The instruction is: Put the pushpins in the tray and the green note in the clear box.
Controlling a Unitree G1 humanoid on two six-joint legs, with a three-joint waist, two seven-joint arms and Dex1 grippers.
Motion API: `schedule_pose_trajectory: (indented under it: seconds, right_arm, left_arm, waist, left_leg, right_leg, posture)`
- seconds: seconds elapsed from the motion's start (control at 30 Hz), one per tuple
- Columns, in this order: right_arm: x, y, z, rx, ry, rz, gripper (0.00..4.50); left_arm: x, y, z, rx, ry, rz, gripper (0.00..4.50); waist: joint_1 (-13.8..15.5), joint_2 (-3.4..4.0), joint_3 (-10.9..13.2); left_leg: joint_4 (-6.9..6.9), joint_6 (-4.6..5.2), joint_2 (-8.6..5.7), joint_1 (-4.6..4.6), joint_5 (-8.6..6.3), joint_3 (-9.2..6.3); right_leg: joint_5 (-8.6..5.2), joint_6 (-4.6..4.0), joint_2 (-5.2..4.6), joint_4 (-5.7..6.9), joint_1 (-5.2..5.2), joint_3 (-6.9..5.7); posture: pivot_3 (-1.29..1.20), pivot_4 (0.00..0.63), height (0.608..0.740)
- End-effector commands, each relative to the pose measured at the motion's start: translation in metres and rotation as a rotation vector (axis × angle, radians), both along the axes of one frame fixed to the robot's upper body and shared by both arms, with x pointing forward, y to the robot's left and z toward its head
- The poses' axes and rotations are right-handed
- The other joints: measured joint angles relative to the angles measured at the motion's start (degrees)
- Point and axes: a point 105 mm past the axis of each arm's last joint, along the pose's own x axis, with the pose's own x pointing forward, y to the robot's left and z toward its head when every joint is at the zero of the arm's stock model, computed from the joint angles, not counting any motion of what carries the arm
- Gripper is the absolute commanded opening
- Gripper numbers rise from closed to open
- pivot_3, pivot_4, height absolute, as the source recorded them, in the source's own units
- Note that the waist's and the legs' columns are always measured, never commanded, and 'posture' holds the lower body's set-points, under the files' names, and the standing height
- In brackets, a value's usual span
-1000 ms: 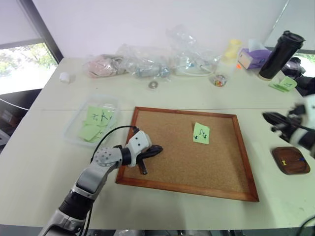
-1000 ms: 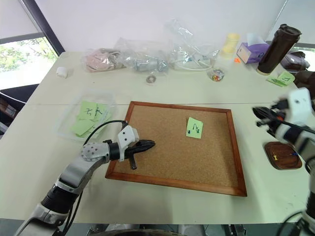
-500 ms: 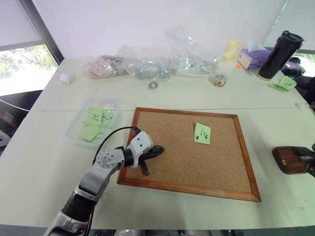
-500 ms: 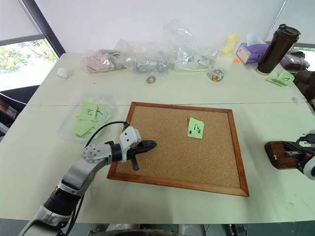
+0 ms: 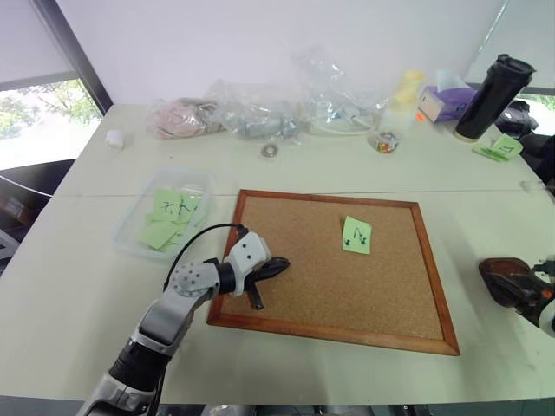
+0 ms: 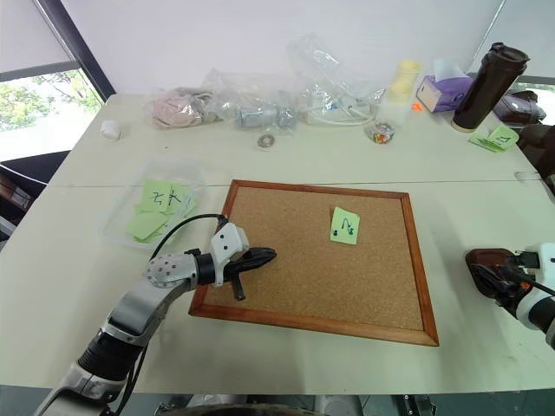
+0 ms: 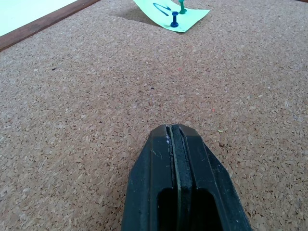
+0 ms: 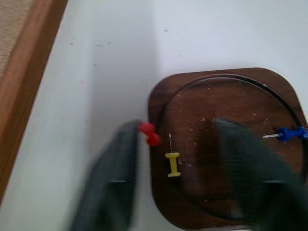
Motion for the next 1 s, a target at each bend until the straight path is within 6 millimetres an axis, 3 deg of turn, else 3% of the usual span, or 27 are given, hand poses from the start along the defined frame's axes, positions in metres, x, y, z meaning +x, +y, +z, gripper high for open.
schedule_pose_trajectory:
  seconds: [0.03,0.2,0.33,0.47,0.6,0.8,1.0]
  right_arm:
    - [0.000,-0.006,0.019,-0.018,-0.065,-0.009,3.61]
    - [0.003,0.005,0.035,0.004,-0.117,0.043,3.61]
    - [0.019,0.052,0.061,0.046,-0.178,0.244,3.61]
    - [0.031,0.102,0.067,0.051,-0.172,0.429,3.61]
    - [0.041,0.151,0.051,0.021,-0.132,0.582,3.61]
    - [0.060,0.184,0.027,-0.010,-0.125,0.651,3.61]
    - [0.077,0.195,0.016,-0.030,-0.148,0.672,3.61]
  left_arm:
    - [-0.008,-0.006,-0.007,0.009,0.030,-0.028,0.00]
    - [-0.008,-0.005,-0.009,0.004,0.039,-0.028,0.00]
    - [-0.007,-0.004,-0.010,0.005,0.041,-0.026,0.00]
    - [-0.006,-0.003,-0.011,0.008,0.040,-0.025,0.00]
    - [-0.006,-0.002,-0.011,0.011,0.036,-0.019,0.00]
    - [-0.006,0.002,-0.011,0.013,0.036,0.000,0.00]
    - [-0.007,0.003,-0.009,0.016,0.031,0.008,0.00]
  waist:
    - [-0.03,0.01,0.00]
    - [-0.05,0.02,-0.01]
    - [-0.11,0.21,-0.12]
    - [-0.03,0.18,-0.12]
    - [0.01,0.11,-0.12]
    - [-0.17,0.10,-0.12]
    - [-0.19,0.09,-0.11]
  left_leg:
    - [0.00,0.00,0.00,0.00,0.00,0.00]
    - [0.00,0.00,0.00,0.00,0.00,0.00]
    - [0.00,0.00,0.00,0.00,0.00,0.00]
    - [0.00,0.00,0.03,0.00,0.00,0.00]
    - [0.00,0.01,0.03,-0.04,-0.01,-0.06]
    - [0.00,0.01,0.02,-0.02,-0.01,-0.05]
    - [-0.01,0.00,0.00,-0.05,0.00,-0.05]
  right_leg:
    - [0.00,0.00,0.00,0.00,0.00,0.00]
    - [0.00,0.00,0.00,0.00,0.00,0.00]
    - [0.00,0.00,0.00,-0.01,0.00,0.01]
    - [0.00,0.00,0.02,0.00,0.00,0.00]
    - [0.00,0.00,0.01,-0.03,0.00,-0.02]
    - [0.00,0.00,0.01,-0.03,-0.02,-0.04]
    - [0.00,0.00,0.01,-0.04,-0.05,-0.07]
  posture:
    - [0.00,0.150,0.740]
    - [0.00,0.150,0.740]
    - [0.00,0.150,0.740]
    - [0.00,0.150,0.740]
    - [0.00,0.150,0.740]
    - [0.00,0.150,0.740]
    - [0.00,0.150,0.740]
